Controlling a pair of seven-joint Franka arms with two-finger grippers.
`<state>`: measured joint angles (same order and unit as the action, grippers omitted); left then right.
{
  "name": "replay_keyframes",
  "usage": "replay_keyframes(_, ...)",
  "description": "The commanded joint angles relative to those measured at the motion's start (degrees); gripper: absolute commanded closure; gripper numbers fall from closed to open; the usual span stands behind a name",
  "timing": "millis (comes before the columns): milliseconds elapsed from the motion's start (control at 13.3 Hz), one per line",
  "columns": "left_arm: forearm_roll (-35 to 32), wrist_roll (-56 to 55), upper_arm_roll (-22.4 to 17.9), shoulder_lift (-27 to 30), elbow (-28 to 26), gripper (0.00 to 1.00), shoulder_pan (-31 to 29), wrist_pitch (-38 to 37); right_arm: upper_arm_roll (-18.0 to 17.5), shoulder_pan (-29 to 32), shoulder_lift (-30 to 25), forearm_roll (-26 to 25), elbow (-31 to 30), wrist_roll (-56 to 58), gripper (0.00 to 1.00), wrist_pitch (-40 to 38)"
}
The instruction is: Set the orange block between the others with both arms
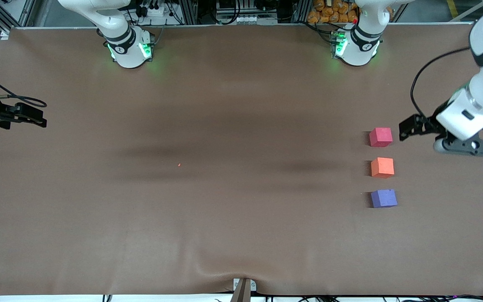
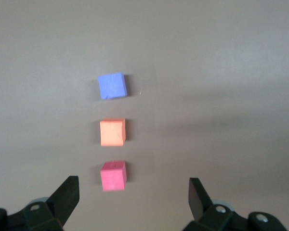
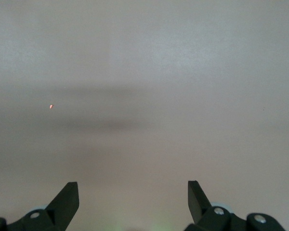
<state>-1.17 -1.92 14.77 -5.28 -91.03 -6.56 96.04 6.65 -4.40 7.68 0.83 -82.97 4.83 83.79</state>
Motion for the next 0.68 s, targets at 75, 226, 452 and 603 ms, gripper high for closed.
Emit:
replay_keyframes(75, -1.0, 4.3, -8.8, 3.7, 1.2, 0.0, 6.6, -6.6, 0.0, 0.2, -0.4, 0.4, 0.4, 0.5, 0.0, -0.3)
replay_keyframes(226, -0.7, 6.1, -8.4, 5.0, 1.3, 0.0, 6.0, -8.6, -0.1, -0.5, -0.2, -0.1, 0.4, 0.7, 0.0, -0.5)
replay_keyframes(452, -0.7, 6.1, -8.5, 4.7, 7.0, 0.0, 6.1, -13.8, -0.1, -0.4, -0.1, -0.7, 0.6, 1.1, 0.0, -0.2)
replay_keyframes(603, -0.6, 6.1, -8.1, 4.8, 7.4, 0.0, 6.2, -14.5, -0.1, -0.2, 0.5, -1.1, 1.0, 1.0, 0.0, 0.0)
